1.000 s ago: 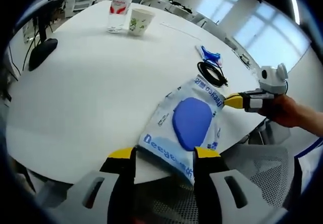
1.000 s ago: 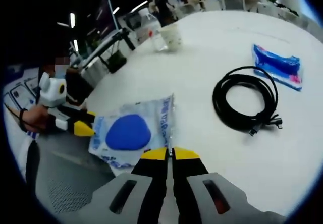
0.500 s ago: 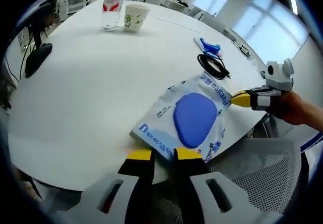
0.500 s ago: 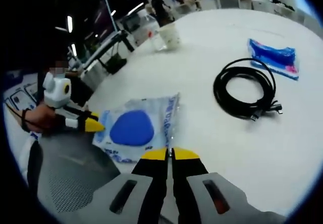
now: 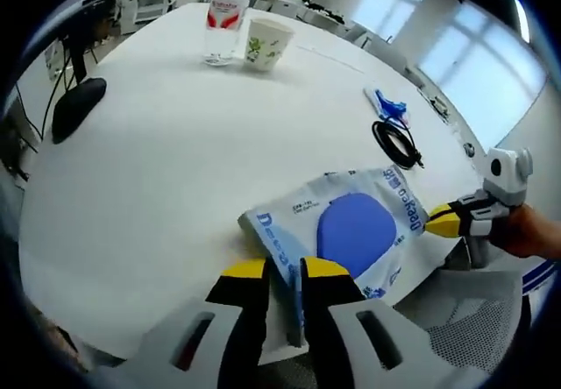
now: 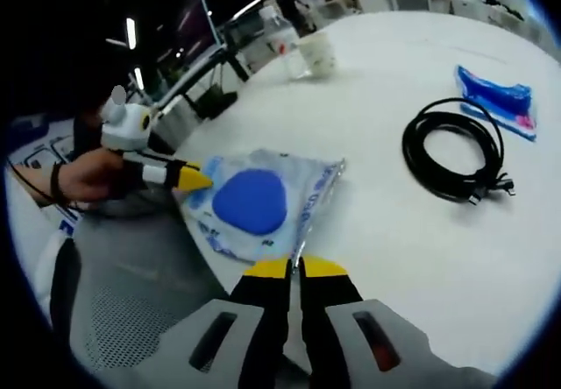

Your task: Arrange the tabletop items into an orderly group along one side of the table until the central work area is clear of visible clutter.

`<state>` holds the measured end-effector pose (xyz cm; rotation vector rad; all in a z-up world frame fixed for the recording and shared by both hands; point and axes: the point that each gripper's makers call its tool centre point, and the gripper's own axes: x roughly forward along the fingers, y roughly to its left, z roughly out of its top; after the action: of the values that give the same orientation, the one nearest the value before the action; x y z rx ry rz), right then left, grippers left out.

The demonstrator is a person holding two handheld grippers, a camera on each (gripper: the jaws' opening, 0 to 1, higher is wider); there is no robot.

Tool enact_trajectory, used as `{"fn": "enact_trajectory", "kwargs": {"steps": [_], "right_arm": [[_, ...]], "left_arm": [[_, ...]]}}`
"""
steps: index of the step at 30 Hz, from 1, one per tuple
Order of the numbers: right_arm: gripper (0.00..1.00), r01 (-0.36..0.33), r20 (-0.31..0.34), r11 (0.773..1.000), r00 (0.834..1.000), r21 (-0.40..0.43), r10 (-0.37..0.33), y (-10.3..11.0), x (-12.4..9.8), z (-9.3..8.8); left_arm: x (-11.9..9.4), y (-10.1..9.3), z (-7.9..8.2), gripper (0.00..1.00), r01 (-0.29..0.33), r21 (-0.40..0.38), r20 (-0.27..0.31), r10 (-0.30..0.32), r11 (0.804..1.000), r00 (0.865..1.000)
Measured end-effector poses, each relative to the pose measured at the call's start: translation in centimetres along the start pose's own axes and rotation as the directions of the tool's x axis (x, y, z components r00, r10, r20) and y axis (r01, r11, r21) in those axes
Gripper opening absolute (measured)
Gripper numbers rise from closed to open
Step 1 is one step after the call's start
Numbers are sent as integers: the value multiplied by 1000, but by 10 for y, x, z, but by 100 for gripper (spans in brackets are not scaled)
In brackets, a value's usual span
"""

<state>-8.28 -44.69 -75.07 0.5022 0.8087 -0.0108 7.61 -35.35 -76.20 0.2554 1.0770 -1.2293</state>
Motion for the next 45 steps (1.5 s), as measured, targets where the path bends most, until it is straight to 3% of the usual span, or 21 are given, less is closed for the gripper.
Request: {"fn": "enact_trajectory", "kwargs": {"steps": [8,14,19,28,34,39,45], "right_arm": [[5,-13,-3,1000,1000,-4,13,-2,-2,2],[10,-17,13,1000,1000,-6,17,-4,-8,12],[15,-18,27,1000,999,24,18,-5,-5,15],[18,-22,10,999,1000,34,22,-1,4,12],[14,-14,15,998,1000,56,14,-2,7,13],[0,-2,10,998,1000,58,1,-6,10,12],[0,-12,43,997,999,70,9,-5,7,22]], "left_arm": [[-10,4,-3,25,36,-5,25,-35,999,999],[-21,5,-15,30,45,46,16,-46,998,999],[-25,2,-27,31,58,57,0,-59,997,998],[-27,-1,-29,30,65,57,-5,-65,996,998],[-23,0,-34,24,57,71,-36,-54,996,998],[-17,1,-39,7,38,70,-68,-33,997,997],[-16,-6,-26,2,46,68,-48,-43,997,998]]}}
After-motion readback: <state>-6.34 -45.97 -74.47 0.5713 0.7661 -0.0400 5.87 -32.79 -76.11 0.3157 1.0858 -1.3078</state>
